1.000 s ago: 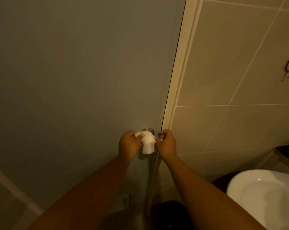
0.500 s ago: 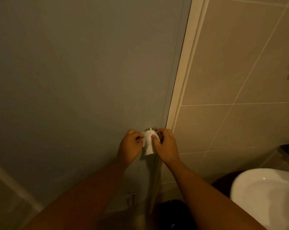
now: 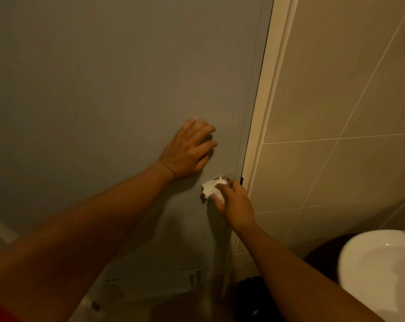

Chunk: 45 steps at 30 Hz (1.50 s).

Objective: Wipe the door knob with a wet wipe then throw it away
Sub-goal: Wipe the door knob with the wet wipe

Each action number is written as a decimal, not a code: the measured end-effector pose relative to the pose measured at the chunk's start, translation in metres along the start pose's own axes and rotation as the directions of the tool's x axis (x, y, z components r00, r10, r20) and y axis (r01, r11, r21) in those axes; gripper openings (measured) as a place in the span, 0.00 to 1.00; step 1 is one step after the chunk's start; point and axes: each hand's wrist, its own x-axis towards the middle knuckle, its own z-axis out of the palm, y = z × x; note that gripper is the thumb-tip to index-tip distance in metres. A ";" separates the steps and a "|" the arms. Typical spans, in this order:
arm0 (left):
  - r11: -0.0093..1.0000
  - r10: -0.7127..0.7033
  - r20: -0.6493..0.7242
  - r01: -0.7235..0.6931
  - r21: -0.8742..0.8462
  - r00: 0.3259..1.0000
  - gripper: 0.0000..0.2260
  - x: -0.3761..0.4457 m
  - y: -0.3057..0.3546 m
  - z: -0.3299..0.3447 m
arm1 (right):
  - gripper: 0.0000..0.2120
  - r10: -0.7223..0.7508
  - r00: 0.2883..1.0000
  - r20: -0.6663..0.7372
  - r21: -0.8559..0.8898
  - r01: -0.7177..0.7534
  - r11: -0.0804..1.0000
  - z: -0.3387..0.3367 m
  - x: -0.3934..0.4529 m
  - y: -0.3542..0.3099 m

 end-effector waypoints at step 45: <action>0.907 0.215 0.104 -0.238 0.348 0.971 0.30 0.056 -0.062 -0.006 | 0.13 0.575 0.818 0.007 0.641 -0.445 0.625 0.015 0.007 -0.036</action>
